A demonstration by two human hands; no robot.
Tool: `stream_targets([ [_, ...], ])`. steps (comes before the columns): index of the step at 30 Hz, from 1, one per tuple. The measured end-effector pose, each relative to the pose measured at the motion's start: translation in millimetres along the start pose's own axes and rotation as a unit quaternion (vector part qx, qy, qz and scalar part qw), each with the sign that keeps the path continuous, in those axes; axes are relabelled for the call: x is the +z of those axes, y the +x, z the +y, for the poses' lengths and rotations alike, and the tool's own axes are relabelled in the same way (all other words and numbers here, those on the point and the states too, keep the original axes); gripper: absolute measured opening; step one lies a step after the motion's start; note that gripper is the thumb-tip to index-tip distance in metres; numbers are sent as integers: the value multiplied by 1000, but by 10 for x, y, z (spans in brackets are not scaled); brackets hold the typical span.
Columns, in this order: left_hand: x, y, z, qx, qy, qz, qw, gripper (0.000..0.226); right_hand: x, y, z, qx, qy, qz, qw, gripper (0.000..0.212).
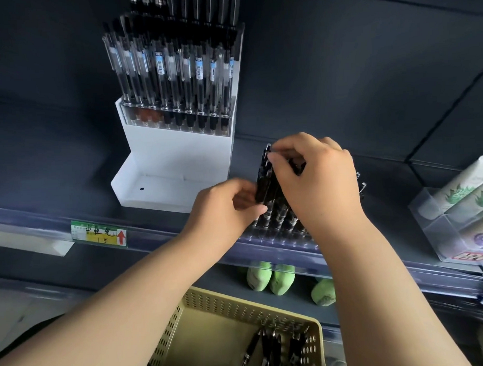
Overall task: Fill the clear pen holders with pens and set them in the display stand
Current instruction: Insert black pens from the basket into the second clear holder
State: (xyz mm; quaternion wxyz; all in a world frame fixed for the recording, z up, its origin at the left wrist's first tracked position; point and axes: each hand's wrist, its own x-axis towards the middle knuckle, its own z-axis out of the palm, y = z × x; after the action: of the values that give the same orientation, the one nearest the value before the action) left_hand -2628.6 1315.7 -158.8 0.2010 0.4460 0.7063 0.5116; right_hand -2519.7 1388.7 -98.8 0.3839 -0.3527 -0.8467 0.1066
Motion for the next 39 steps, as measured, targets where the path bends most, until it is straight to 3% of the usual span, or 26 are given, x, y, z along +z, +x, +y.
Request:
stream_targets([
  [10,-1,64,-76,-8,65,-9,998,22,3,-16,-19,-19,-4,9,1000,14],
  [18,-179,-92,-132,33,90,3,995,23,-101,-245,-36,-99,-62,53,992,12],
  [23,-208,-381,-119,109,149,0,983,24,-121,-669,4,-154,-90,23,984,15],
  [27,-170,-658,-198,164,234,-38,958,28,-33,-1083,67,-144,-94,-36,984,17],
  [31,-40,-967,-458,127,311,-100,936,32,153,-1537,156,-90,-111,-156,977,19],
  [34,102,-1143,-661,82,353,-154,919,32,328,-1829,279,-23,-136,-299,944,34],
  [39,298,-1365,-964,-3,375,-246,894,31,515,-2293,426,67,-203,-453,866,34],
])
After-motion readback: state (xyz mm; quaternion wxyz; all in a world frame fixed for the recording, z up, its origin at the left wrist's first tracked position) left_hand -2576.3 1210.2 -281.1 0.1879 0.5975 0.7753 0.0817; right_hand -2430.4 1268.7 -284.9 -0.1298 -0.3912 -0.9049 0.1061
